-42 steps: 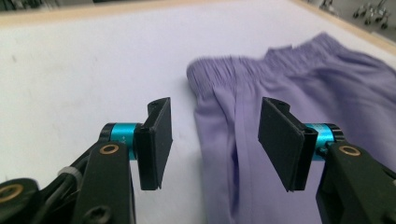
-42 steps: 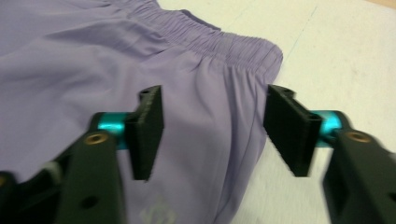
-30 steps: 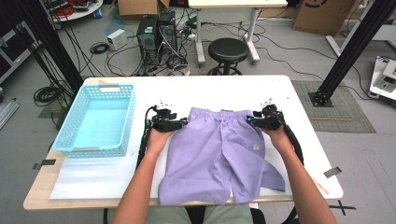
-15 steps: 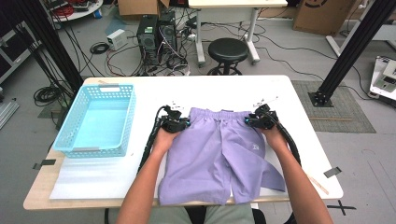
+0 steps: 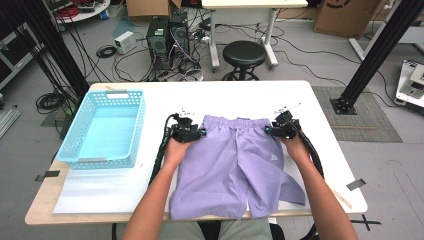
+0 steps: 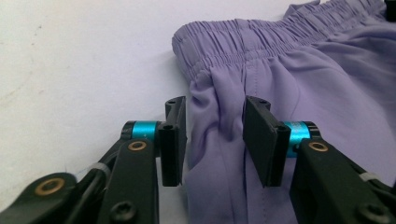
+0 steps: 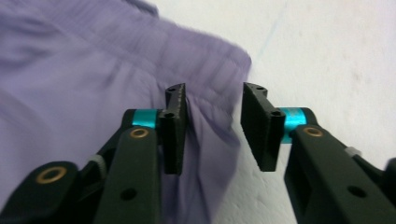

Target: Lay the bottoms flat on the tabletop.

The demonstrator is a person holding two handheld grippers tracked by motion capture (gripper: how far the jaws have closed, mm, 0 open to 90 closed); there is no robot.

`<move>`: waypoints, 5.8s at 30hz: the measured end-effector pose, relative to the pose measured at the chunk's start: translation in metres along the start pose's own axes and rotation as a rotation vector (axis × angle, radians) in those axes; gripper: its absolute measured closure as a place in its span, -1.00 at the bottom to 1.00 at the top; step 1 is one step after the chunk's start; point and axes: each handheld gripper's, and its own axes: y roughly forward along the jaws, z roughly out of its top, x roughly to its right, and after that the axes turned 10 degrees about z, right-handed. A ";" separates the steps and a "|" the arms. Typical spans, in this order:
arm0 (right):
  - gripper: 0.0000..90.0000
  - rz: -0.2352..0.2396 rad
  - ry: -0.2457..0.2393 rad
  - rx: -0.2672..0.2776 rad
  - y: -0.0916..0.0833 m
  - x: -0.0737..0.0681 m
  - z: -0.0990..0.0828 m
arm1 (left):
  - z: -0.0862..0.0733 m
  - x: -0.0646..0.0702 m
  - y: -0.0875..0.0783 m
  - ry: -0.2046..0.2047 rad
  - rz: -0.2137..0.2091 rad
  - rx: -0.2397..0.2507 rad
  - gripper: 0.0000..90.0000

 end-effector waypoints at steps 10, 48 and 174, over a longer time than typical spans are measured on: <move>0.93 0.031 -0.006 0.054 -0.003 0.001 0.007 | 0.009 -0.001 -0.004 0.042 0.101 0.032 0.96; 0.65 0.085 0.072 0.063 -0.024 0.003 -0.034 | -0.030 -0.027 -0.037 -0.106 0.079 -0.019 0.52; 0.38 0.089 -0.024 0.260 -0.102 -0.082 -0.120 | -0.122 0.009 -0.155 -0.006 0.063 -0.003 0.18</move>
